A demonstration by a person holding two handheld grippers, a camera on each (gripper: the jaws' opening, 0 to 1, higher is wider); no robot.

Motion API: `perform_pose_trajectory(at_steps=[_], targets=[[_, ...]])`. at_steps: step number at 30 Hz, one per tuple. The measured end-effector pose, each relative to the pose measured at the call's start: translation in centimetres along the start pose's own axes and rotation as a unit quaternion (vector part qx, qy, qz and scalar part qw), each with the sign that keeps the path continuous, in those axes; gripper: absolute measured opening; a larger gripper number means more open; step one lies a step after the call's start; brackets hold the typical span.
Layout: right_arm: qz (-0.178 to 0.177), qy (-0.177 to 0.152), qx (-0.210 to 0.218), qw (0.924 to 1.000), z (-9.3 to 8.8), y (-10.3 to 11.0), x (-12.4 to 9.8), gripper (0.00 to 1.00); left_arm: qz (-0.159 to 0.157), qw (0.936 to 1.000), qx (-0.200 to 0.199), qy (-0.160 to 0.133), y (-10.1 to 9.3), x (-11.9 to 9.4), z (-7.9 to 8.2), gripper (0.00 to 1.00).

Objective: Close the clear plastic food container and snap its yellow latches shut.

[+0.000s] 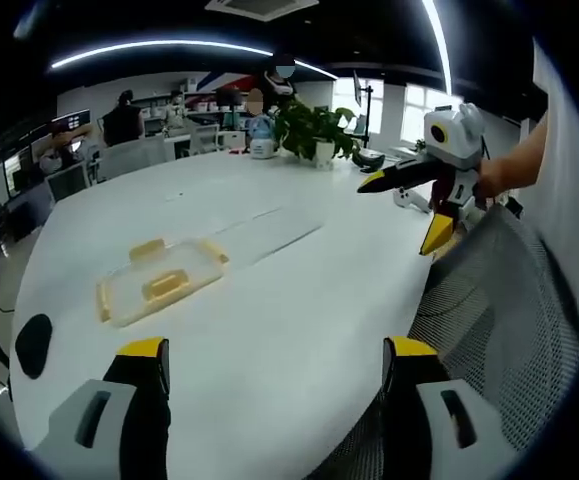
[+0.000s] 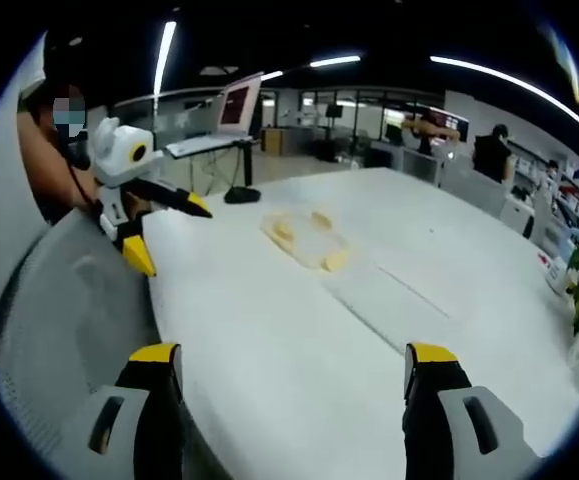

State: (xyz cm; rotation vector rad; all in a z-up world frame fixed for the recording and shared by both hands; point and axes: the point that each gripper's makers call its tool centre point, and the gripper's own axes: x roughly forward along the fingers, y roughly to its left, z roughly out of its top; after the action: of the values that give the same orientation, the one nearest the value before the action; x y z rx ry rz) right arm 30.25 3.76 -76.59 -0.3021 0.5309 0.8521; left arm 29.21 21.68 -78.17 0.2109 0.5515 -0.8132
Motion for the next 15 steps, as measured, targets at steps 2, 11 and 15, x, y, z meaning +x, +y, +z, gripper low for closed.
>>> perform_pose_trajectory(at_steps=[2,11,15], targets=[[0.001,-0.001,0.001,1.0000,0.2,-0.1,0.2,0.93,-0.003,1.0000,-0.002,-0.001,0.0,0.2,0.0,0.89],[0.004,0.007,-0.006,0.9999,0.3,-0.7,1.1,0.92,-0.004,1.0000,0.000,0.003,0.8,0.8,-0.1,0.88],[0.004,0.006,-0.004,1.0000,0.4,-0.9,1.7,0.92,-0.005,1.0000,0.001,0.006,1.3,1.3,-0.2,0.88]])
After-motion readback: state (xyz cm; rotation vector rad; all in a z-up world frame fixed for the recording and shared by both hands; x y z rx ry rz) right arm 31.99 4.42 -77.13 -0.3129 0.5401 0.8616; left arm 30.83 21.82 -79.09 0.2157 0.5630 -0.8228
